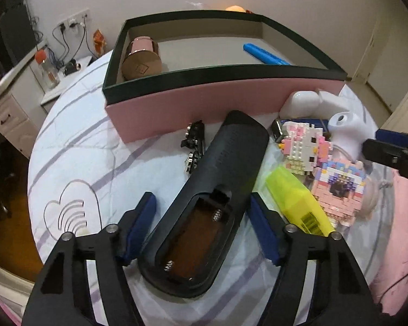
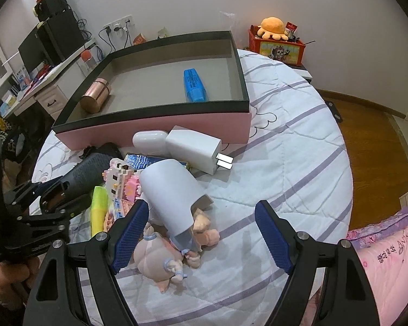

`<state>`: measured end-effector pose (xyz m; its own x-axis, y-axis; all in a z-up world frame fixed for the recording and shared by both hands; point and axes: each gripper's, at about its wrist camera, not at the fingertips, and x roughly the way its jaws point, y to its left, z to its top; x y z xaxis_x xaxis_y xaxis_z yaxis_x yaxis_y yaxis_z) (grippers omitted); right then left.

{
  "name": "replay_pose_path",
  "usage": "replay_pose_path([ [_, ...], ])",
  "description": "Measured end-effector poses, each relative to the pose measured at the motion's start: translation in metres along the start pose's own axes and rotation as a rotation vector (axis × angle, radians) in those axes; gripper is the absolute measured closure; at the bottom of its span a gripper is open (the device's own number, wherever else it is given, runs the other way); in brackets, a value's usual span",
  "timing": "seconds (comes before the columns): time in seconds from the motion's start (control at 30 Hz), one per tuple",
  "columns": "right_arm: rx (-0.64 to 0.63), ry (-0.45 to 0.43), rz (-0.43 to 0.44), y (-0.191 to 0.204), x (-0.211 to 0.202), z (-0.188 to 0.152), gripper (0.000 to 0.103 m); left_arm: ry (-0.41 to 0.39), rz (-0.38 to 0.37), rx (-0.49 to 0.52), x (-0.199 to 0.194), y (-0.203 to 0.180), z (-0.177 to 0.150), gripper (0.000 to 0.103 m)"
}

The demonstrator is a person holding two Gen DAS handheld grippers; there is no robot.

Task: Organize rigid objects
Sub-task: 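Grasp the black remote with the left tool, then lift the remote with the left tool while the right tool grasps the white hair dryer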

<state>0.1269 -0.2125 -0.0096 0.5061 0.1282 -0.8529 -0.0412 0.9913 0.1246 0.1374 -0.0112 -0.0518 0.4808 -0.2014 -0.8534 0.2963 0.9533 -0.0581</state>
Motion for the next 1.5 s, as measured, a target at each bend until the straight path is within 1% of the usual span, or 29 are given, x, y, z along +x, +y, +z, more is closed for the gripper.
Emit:
replay_pose_path([
  [0.1,-0.012,0.002,0.007,0.001,0.003,0.002,0.021,0.002,0.005,-0.004,-0.004,-0.003,-0.001,0.038],
  [0.23,-0.043,0.01,0.02,0.005,0.009,0.005,0.021,0.002,0.038,0.008,-0.001,-0.007,0.002,0.036],
  [0.3,-0.062,0.014,0.024,0.009,0.013,0.006,0.022,0.0,0.031,0.002,0.0,-0.008,0.003,0.037],
  [0.37,-0.081,0.016,0.029,0.012,0.016,0.008,0.022,-0.007,0.007,-0.012,0.0,-0.007,0.005,0.039],
  [0.4,-0.086,0.021,0.035,0.013,0.019,0.009,0.022,-0.004,-0.008,-0.02,0.001,-0.007,0.006,0.042],
  [0.47,-0.096,0.043,0.034,0.015,0.026,0.011,0.026,-0.008,-0.014,-0.021,0.0,-0.009,0.005,0.047],
  [0.5,-0.094,0.046,0.043,0.015,0.029,0.011,0.026,-0.01,-0.02,-0.023,-0.001,-0.011,0.003,0.054],
  [0.53,-0.09,0.051,0.053,0.014,0.03,0.012,0.03,-0.012,-0.025,-0.025,-0.002,-0.012,0.002,0.057],
  [0.57,-0.081,0.06,0.081,0.013,0.032,0.012,0.035,-0.013,-0.034,-0.035,-0.004,-0.011,0.001,0.057],
  [0.6,-0.075,0.068,0.099,0.012,0.033,0.011,0.036,-0.013,-0.041,-0.042,-0.004,-0.011,0.0,0.058],
  [0.63,-0.08,0.067,0.099,0.012,0.032,0.011,0.036,-0.014,-0.05,-0.054,-0.005,-0.008,-0.001,0.062],
  [0.67,-0.084,0.066,0.102,0.012,0.03,0.009,0.037,-0.014,-0.046,-0.057,-0.006,-0.007,-0.002,0.062],
  [0.73,-0.079,0.067,0.115,0.01,0.027,0.007,0.039,-0.015,-0.062,-0.072,-0.005,-0.003,-0.003,0.062],
  [0.87,-0.054,0.058,0.131,0.006,0.026,0.005,0.04,-0.018,-0.059,-0.079,-0.004,-0.005,-0.001,0.062],
  [1.03,-0.023,0.04,0.152,0.001,0.019,0.002,0.04,-0.017,-0.076,-0.102,-0.008,-0.001,-0.003,0.062],
  [1.23,0.007,0.018,0.167,-0.004,0.016,0.005,0.043,-0.032,-0.093,-0.119,-0.018,0.001,-0.004,0.062],
  [1.5,0.031,-0.013,0.187,-0.007,0.007,0.008,0.043,-0.07,-0.103,-0.116,-0.038,-0.004,0.003,0.062],
])
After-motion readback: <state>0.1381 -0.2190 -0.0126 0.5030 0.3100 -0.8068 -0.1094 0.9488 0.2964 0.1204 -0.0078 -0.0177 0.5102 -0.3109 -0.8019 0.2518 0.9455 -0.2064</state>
